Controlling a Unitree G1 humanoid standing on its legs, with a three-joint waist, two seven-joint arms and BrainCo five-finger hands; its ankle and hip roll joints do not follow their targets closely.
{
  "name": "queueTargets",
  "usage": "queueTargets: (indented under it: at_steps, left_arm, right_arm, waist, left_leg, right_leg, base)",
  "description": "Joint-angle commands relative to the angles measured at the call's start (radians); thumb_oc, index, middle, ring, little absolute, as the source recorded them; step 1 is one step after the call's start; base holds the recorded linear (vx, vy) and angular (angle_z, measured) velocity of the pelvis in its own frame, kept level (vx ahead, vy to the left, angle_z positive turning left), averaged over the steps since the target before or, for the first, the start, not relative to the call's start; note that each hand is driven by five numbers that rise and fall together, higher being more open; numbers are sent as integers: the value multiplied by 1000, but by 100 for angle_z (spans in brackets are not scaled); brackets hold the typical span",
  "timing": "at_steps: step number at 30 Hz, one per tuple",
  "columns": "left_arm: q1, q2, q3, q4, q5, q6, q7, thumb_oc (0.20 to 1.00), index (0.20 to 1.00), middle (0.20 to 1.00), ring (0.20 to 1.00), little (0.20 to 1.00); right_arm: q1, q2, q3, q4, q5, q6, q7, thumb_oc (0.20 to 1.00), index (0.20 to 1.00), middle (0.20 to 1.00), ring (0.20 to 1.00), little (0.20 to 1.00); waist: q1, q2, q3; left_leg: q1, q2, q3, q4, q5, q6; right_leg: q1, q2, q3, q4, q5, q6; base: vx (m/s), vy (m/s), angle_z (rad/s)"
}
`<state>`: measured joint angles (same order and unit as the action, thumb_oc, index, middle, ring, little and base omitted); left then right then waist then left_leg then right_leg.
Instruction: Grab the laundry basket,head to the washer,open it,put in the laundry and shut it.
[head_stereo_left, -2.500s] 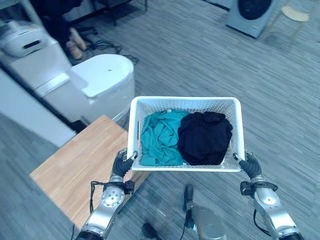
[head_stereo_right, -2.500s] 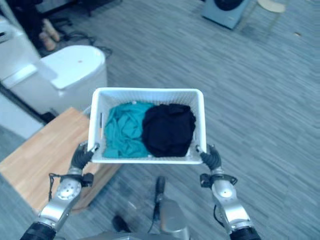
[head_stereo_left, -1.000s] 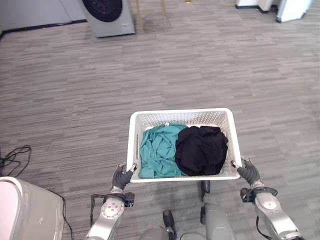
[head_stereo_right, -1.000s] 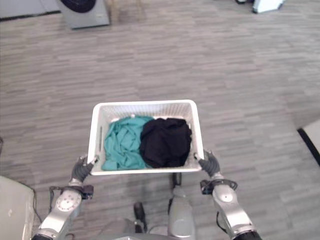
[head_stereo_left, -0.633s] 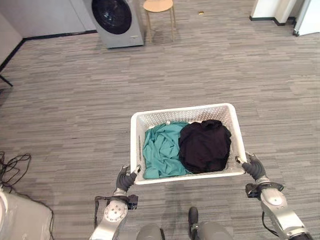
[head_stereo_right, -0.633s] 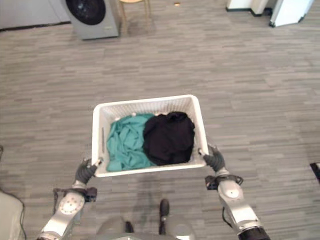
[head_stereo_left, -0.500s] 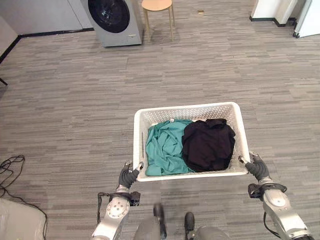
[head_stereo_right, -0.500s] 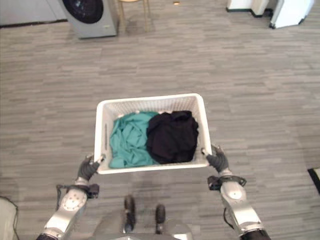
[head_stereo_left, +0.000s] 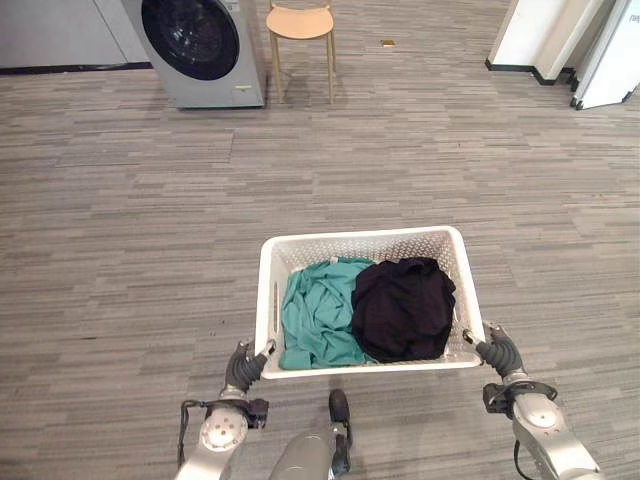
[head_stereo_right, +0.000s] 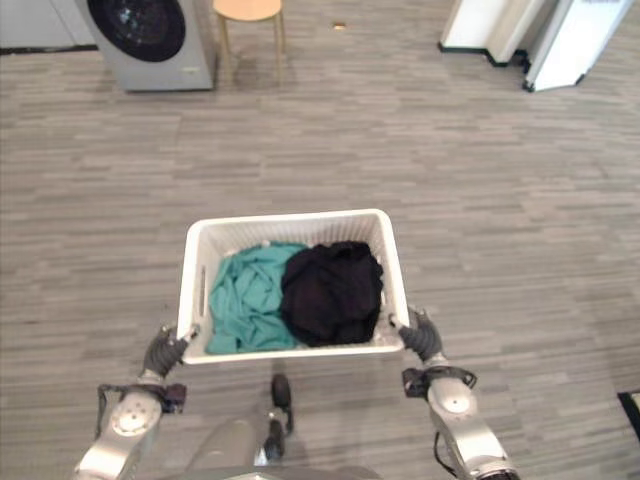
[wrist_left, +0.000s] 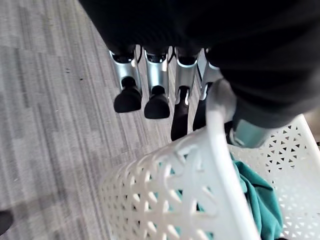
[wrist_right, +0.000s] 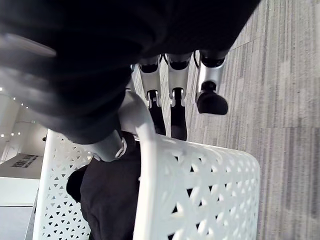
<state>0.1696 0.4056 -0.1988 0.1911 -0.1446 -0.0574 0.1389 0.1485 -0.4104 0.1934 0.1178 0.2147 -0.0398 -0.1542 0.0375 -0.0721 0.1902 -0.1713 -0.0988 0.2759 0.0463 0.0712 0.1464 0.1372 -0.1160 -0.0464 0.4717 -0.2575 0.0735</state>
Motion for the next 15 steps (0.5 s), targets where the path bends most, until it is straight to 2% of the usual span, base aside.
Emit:
queueTargets:
  at_steps: [1,5,6,7,10,11,12,13,15]
  left_arm:
    - [-51,-3,-20,-138,-50,-111,-52,200,200,200,200,200]
    - [-37,4,-17,-151,-61,-111,-58,200,200,200,200,200]
    - [-33,0,-16,-150,-59,-110,-60,200,200,200,200,200]
    - [-42,-10,-5,-137,-51,-110,-56,200,200,200,200,200]
    - [-42,-17,4,-133,-42,-116,-59,200,200,200,200,200]
    - [-40,-18,7,-132,-39,-119,-61,200,200,200,200,200]
    - [-36,-22,2,-130,-34,-122,-65,200,200,200,200,200]
    - [-36,-21,2,-131,-34,-122,-65,200,200,200,200,200]
    - [-38,-31,-6,-120,-36,-123,-65,200,200,200,200,200]
  right_arm:
    - [-104,61,30,-138,90,-153,138,200,200,200,200,200]
    - [-106,54,37,-141,100,-143,142,200,200,200,200,200]
    - [-106,54,39,-139,103,-143,143,200,200,200,200,200]
    - [-101,58,38,-138,101,-142,145,200,200,200,200,200]
    - [-88,58,34,-135,92,-141,150,200,200,200,200,200]
    - [-80,59,28,-134,90,-141,152,200,200,200,200,200]
    - [-58,58,16,-137,88,-142,155,200,200,200,200,200]
    - [-58,59,16,-137,88,-142,155,200,200,200,200,200]
    - [-53,57,18,-133,97,-149,157,200,200,200,200,200]
  waist:
    - [9,-9,-52]
    - [-28,17,-26]
    - [-40,21,-15]
    - [-64,20,2]
    - [-83,27,5]
    - [-88,24,2]
    - [-103,28,-7]
    - [-104,25,-8]
    - [-115,29,-30]
  left_leg:
    - [44,103,-20,33,-80,-116]
    - [172,108,-33,-4,-139,-113]
    - [202,107,-42,-9,-154,-114]
    - [286,101,-61,-21,-201,-129]
    - [341,104,-84,-30,-236,-142]
    - [364,102,-96,-29,-252,-146]
    - [413,111,-123,-21,-291,-158]
    - [411,107,-125,-22,-287,-157]
    - [443,132,-136,0,-277,-179]
  right_leg:
    - [-62,20,-36,-234,228,68]
    - [-193,37,-103,-306,199,53]
    - [-220,42,-112,-333,210,52]
    - [-322,35,-160,-428,257,68]
    - [-348,32,-190,-485,287,80]
    - [-362,26,-187,-491,302,85]
    - [-357,20,-172,-474,317,87]
    - [-358,17,-172,-476,320,87]
    - [-344,17,-156,-443,341,66]
  base:
    - [332,90,-8]
    - [320,41,6]
    - [709,-43,15]
    - [616,-41,30]
    - [496,-79,24]
    - [736,-189,32]
    - [544,-156,43]
    - [556,-183,67]
    - [494,-208,76]
